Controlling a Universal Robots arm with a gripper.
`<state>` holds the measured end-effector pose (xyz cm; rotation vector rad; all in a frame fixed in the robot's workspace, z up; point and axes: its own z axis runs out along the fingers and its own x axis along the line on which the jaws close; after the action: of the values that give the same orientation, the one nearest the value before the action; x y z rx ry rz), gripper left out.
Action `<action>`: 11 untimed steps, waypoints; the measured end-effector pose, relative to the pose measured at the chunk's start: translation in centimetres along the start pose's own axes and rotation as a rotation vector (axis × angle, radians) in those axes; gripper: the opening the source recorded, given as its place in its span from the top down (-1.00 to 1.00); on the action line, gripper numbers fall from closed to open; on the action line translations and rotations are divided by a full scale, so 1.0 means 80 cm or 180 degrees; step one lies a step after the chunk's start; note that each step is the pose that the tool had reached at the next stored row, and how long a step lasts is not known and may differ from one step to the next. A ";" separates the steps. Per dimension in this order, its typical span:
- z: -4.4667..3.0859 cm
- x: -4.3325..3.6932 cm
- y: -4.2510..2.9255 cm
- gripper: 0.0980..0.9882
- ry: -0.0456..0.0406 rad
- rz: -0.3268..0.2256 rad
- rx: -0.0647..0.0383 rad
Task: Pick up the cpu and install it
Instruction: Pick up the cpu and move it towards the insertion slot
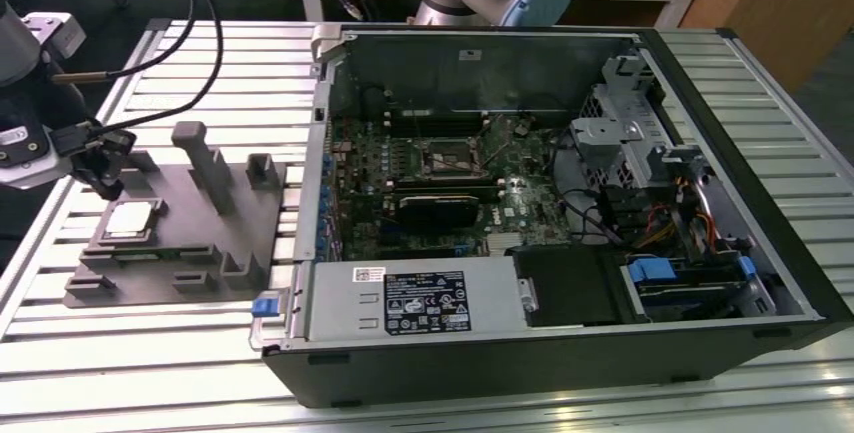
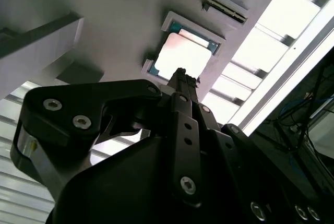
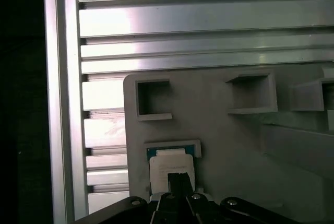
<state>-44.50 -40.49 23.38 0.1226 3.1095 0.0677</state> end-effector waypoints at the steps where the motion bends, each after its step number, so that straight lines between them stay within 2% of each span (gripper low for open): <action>1: 0.0019 0.000 -0.0001 0.98 0.0000 0.0000 0.0000; 11: 0.0189 0.003 -0.0036 0.98 0.0000 0.0000 0.0000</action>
<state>-44.74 -40.69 21.85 0.1224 3.1095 0.0676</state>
